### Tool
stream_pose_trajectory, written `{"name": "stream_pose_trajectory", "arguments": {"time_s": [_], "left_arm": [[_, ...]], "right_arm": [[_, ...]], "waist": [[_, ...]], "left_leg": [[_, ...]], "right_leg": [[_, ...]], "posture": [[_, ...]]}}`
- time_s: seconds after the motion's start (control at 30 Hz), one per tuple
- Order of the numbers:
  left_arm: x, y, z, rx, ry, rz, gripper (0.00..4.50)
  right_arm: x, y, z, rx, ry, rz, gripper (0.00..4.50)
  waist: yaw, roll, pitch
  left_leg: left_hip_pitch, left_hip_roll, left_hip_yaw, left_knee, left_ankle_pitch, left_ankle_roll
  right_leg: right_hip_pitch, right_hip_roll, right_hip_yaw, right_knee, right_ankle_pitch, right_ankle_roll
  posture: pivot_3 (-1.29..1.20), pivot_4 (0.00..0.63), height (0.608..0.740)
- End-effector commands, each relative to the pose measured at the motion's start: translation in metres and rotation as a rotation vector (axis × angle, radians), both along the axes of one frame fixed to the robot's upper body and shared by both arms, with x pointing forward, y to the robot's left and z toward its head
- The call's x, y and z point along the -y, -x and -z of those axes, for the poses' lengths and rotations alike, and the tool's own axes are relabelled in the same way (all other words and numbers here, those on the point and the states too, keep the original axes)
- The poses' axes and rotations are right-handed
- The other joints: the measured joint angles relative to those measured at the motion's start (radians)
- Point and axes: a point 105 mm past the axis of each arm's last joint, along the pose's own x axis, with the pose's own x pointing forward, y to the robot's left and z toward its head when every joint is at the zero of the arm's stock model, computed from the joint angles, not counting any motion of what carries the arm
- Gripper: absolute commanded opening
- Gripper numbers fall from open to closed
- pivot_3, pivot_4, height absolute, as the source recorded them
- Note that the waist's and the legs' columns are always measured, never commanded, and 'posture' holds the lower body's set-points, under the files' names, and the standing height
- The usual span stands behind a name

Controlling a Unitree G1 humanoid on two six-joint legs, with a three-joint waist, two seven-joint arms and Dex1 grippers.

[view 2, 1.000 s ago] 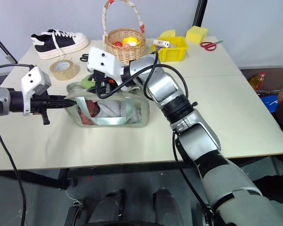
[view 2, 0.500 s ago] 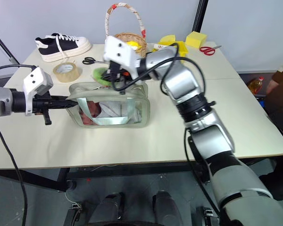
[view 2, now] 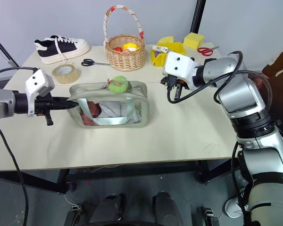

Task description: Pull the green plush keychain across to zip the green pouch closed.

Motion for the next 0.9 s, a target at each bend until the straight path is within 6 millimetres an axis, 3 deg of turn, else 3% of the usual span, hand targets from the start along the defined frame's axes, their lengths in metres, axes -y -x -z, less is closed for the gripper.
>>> {"name": "stream_pose_trajectory", "arguments": {"time_s": [0.03, 0.1, 0.27, 0.43, 0.57, 0.67, 0.83, 0.9], "left_arm": [[0.003, -0.004, -0.013, 0.056, -0.006, 0.016, 0.0], [0.003, -0.006, -0.013, 0.059, -0.005, 0.018, 0.0], [0.007, -0.007, -0.014, 0.059, -0.003, 0.028, 0.0], [0.008, -0.007, -0.013, 0.059, -0.002, 0.031, 0.0], [0.011, -0.005, -0.011, 0.057, 0.0, 0.036, 0.0], [0.009, -0.003, -0.012, 0.056, -0.001, 0.029, 0.0], [0.008, -0.004, -0.013, 0.06, 0.0, 0.019, 0.0], [0.007, -0.004, -0.013, 0.061, 0.0, 0.019, 0.0]], "right_arm": [[-0.032, 0.013, -0.033, 0.106, -0.11, -0.118, 0.29], [-0.048, 0.019, -0.03, 0.097, -0.122, -0.185, 0.9], [-0.076, 0.025, -0.017, 0.113, -0.118, -0.286, 3.37], [-0.093, 0.022, -0.001, 0.083, -0.119, -0.319, 3.37], [-0.097, 0.012, 0.006, 0.069, -0.114, -0.303, 3.37], [-0.09, 0.009, 0.007, 0.053, -0.103, -0.297, 2.52], [-0.075, 0.006, 0.012, 0.039, -0.074, -0.264, 0.09], [-0.066, 0.006, 0.008, 0.044, -0.067, -0.247, 0.09]], "waist": [[0.0, 0.0, -0.001], [0.002, -0.001, -0.002], [0.008, -0.004, -0.006], [0.005, -0.004, -0.01], [0.004, -0.004, -0.013], [0.006, -0.005, -0.014], [0.005, -0.005, -0.014], [0.005, -0.005, -0.014]], "left_leg": [[0.0, 0.0, 0.0, 0.0, 0.0, 0.0], [0.0, 0.0, 0.0, 0.001, 0.0, 0.0], [0.0, 0.0, -0.001, 0.001, 0.0, 0.0], [0.0, 0.0, -0.001, 0.001, 0.0, -0.001], [0.0, 0.0, -0.002, 0.001, 0.001, -0.002], [0.0, 0.0, -0.002, 0.001, 0.002, -0.003], [0.0, -0.001, -0.002, 0.001, 0.001, -0.002], [0.0, -0.001, -0.002, 0.001, 0.001, -0.002]], "right_leg": [[0.0, 0.0, 0.0, 0.0, 0.0, 0.0], [0.0, 0.0, 0.0, 0.0, 0.0, 0.0], [0.001, 0.0, 0.0, 0.0, 0.0, 0.0], [0.001, 0.0, -0.001, 0.0, 0.0, 0.0], [0.001, 0.0, -0.001, 0.0, 0.0, 0.0], [0.001, 0.0, -0.001, 0.0, 0.0, 0.0], [0.001, 0.0, -0.001, 0.0, 0.0, 0.0], [0.001, 0.0, -0.001, 0.0, 0.0, 0.0]], "posture": [[0.0, 0.0, 0.74], [0.0, 0.0, 0.74], [0.0, 0.0, 0.74], [0.0, 0.0, 0.74], [0.0, 0.0, 0.74], [0.0, 0.0, 0.74], [0.0, 0.0, 0.74], [0.0, 0.0, 0.74]]}}
